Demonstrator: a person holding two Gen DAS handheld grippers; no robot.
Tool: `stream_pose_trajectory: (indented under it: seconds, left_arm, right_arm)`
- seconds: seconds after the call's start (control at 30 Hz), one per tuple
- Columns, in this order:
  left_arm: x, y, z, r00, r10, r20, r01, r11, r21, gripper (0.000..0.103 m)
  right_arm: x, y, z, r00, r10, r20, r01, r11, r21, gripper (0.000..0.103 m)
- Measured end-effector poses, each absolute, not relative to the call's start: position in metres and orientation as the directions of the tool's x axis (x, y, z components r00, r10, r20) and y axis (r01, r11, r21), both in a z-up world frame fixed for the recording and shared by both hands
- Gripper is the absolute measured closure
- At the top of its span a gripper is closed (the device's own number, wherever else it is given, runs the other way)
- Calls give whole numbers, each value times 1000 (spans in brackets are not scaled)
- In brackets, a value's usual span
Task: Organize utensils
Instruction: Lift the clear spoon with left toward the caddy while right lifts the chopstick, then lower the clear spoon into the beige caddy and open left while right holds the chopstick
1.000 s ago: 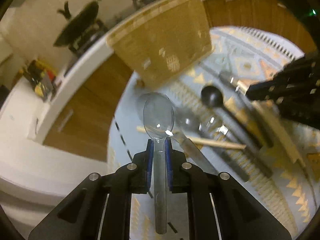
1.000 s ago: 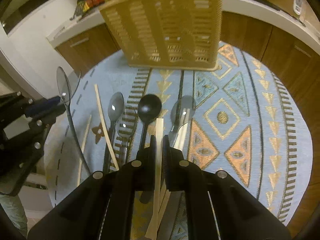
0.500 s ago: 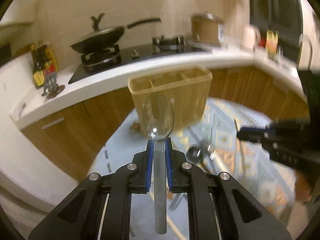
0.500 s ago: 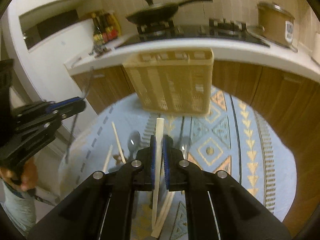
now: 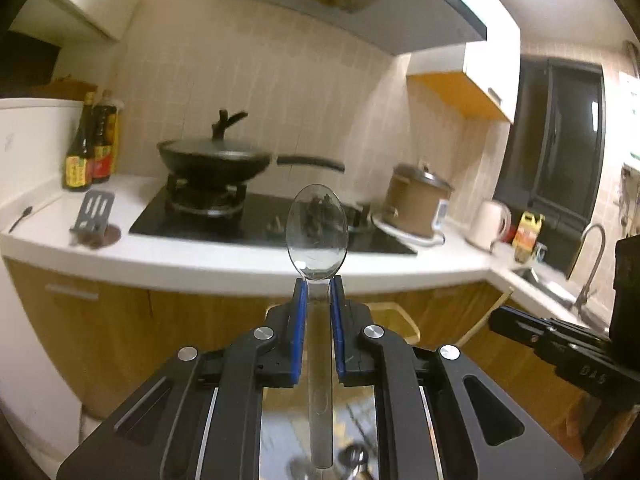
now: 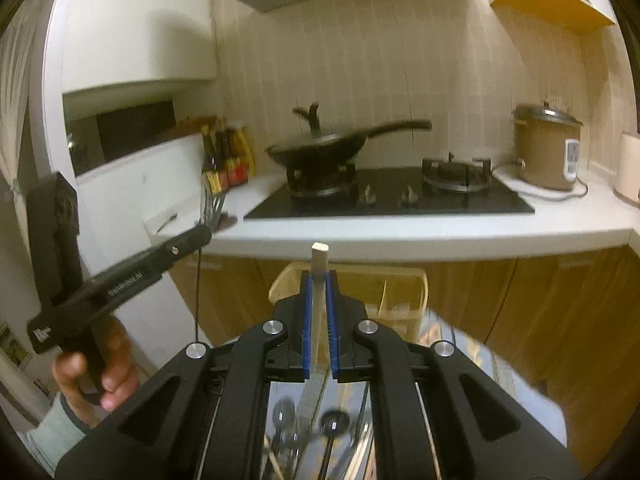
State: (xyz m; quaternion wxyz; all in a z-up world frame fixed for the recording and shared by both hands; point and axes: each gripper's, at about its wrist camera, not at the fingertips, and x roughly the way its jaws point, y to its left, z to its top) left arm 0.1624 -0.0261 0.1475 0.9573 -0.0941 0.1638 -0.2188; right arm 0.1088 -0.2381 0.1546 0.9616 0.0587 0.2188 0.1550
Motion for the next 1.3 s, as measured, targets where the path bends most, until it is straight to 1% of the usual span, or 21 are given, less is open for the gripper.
stream_pose_trajectory:
  seconds: [0.13, 0.3, 0.47, 0.57, 0.67, 0.7, 0.73, 0.77, 0.8, 0.83, 1.0, 1.1, 1.17, 1.23, 1.3]
  left_arm:
    - [188, -28, 158, 858, -456, -236, 394, 879, -268, 93]
    - [218, -34, 160, 869, -451, -202, 391, 877, -279, 93]
    - [244, -38, 157, 878, -443, -183, 382, 877, -291, 93]
    - [256, -41, 150, 873, -447, -193, 385, 877, -288, 93]
    - [258, -41, 143, 871, -447, -205, 386, 880, -279, 93]
    - [259, -40, 140, 870, -448, -207, 387, 879, -280, 93]
    - [259, -38, 138, 870, -446, -209, 383, 880, -282, 93]
    - [261, -35, 135, 869, -445, -216, 378, 879, -290, 93]
    - [263, -33, 133, 868, -446, -220, 376, 878, -297, 93]
    - [265, -30, 131, 866, -447, -223, 373, 876, -305, 93]
    - [258, -9, 128, 869, -434, -238, 355, 881, -311, 93]
    - [247, 4, 129, 880, -409, -242, 338, 897, -285, 93]
    - [241, 14, 130, 885, -397, -243, 327, 902, -281, 93]
    - [237, 26, 129, 886, -391, -248, 319, 904, -284, 93]
    - [233, 39, 128, 887, -386, -253, 313, 906, -285, 93]
  right_arm:
    - [131, -246, 181, 863, 328, -384, -270, 942, 199, 98]
    - [156, -260, 206, 870, 310, -382, -243, 946, 214, 98]
    - [180, -268, 222, 904, 233, -357, -189, 970, 155, 98]
    - [197, -273, 216, 890, 240, -388, -188, 968, 166, 98]
    - [199, -270, 188, 834, 295, -466, -238, 955, 180, 97]
    - [196, -267, 173, 811, 303, -501, -248, 953, 174, 91]
    - [194, -265, 163, 800, 299, -520, -248, 954, 167, 81]
    - [191, -261, 148, 783, 294, -548, -250, 956, 155, 74]
    - [189, -258, 137, 773, 290, -564, -251, 957, 148, 57]
    - [186, -253, 122, 757, 284, -589, -256, 958, 133, 48]
    - [183, -210, 66, 633, 297, -715, -365, 929, 63, 49]
    - [185, -174, 42, 540, 321, -778, -481, 876, 28, 59]
    - [189, -143, 25, 490, 302, -818, -549, 836, -21, 68]
    - [197, -114, 9, 430, 300, -851, -610, 792, -29, 69]
    - [204, -93, -2, 409, 286, -867, -637, 770, -47, 69]
